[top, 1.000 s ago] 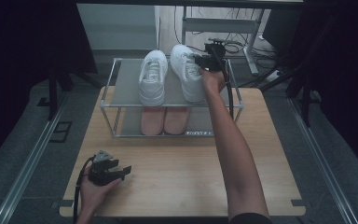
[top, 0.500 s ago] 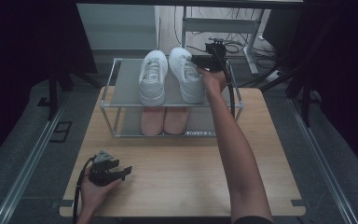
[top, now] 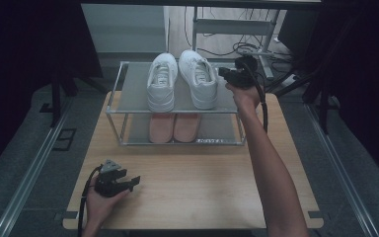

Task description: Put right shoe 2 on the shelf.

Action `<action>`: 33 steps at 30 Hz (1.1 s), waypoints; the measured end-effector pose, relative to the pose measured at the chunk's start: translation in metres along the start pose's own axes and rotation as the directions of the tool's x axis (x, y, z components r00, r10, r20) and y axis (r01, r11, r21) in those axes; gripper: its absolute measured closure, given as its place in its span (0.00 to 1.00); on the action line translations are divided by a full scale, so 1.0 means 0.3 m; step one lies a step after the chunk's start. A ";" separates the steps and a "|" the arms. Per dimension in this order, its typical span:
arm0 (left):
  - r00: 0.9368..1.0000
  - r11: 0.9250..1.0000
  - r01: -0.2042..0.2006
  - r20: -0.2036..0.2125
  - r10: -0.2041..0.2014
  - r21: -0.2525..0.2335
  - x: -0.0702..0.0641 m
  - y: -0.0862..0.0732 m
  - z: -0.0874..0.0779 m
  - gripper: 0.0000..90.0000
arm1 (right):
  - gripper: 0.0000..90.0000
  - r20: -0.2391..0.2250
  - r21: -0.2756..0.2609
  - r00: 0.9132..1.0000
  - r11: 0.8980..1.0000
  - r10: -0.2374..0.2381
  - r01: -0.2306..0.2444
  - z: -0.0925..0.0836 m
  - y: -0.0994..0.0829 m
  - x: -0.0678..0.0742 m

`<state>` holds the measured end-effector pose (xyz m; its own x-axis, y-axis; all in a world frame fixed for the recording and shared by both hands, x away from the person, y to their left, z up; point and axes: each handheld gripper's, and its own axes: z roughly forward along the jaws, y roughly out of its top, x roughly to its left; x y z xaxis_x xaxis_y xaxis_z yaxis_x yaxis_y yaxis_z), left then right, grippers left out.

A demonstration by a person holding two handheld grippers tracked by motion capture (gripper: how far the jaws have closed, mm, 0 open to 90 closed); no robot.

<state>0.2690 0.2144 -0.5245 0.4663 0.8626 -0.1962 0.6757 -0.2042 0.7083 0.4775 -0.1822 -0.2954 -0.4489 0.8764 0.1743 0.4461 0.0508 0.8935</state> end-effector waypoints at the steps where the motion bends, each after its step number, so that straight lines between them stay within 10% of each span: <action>1: 1.000 1.000 -0.003 -0.003 0.003 0.000 0.000 0.000 0.000 0.39 | 0.99 -0.005 0.003 1.000 1.000 -0.010 0.010 -0.006 -0.010 -0.005; 16: 1.000 1.000 -0.006 -0.001 0.006 0.010 -0.003 -0.001 0.004 0.39 | 1.00 -0.019 0.070 1.000 0.997 -0.004 0.006 0.043 -0.153 -0.047; 33: 1.000 1.000 -0.008 -0.001 0.008 0.015 -0.005 -0.002 0.009 0.39 | 1.00 -0.035 0.075 0.999 0.997 -0.016 0.018 0.043 -0.164 -0.023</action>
<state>0.2696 0.2119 -0.5265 0.4712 0.8614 -0.1896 0.6806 -0.2183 0.6994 0.4686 -0.1845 -0.3460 -0.4827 0.8582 0.1746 0.4946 0.1026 0.8630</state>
